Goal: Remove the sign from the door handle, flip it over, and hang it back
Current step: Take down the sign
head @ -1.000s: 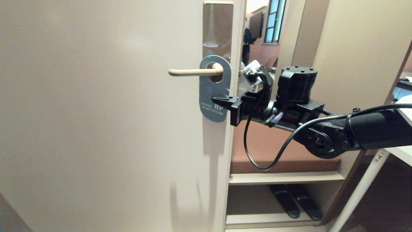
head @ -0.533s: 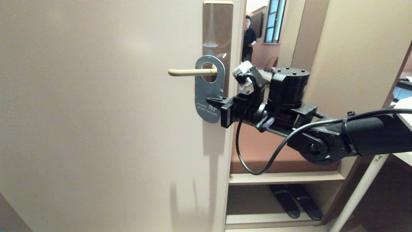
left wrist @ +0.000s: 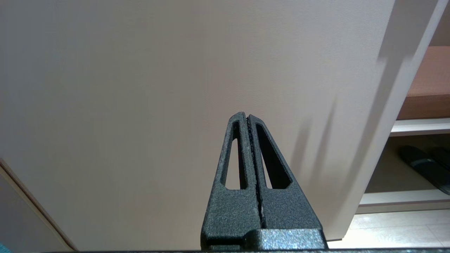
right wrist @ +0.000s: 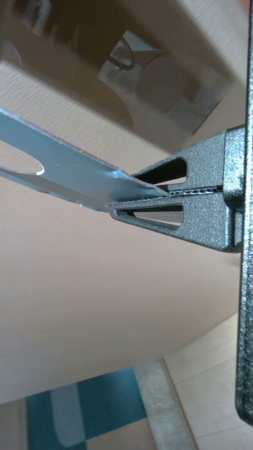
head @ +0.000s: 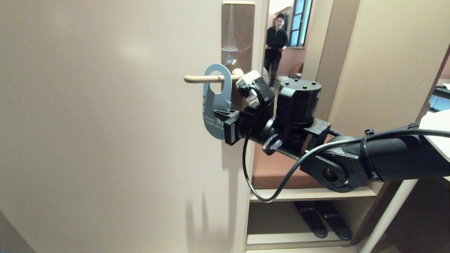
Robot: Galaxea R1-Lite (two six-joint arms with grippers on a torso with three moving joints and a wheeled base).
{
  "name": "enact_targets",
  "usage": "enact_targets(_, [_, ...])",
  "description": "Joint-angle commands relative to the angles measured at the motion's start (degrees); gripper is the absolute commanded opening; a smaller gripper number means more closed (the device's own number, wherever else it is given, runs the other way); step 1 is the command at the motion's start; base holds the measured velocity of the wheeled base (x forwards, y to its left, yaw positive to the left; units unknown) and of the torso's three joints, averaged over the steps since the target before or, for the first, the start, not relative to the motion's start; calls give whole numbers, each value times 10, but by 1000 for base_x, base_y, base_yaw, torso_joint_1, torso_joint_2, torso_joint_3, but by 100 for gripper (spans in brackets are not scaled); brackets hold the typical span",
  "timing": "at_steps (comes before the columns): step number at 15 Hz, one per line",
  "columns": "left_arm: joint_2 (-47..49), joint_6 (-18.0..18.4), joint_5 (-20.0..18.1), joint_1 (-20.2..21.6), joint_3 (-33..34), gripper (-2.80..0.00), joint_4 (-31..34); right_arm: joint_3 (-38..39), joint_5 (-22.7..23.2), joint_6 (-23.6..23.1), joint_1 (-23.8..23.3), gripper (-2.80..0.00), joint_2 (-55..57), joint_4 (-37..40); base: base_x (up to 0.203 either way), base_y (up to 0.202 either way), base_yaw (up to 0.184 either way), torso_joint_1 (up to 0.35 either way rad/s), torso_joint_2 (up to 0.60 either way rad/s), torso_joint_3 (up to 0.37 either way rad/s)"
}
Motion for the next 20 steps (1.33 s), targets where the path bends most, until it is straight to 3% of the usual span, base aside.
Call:
enact_targets(1, [0, 0, 0, 0, 0, -280, 0, -13, -10, -1, 13, -280, 20, -20, 0, 0, 0, 0, 0, 0])
enact_targets(5, [0, 0, 0, 1, 0, -280, 0, -24, -61, -7, 33, -280, 40, -54, 0, 0, 0, 0, 0, 0])
enact_targets(20, [0, 0, 0, 0, 0, -280, 0, -104, -62, -69, 37, -280, 98, -74, 0, 0, 0, 0, 0, 0])
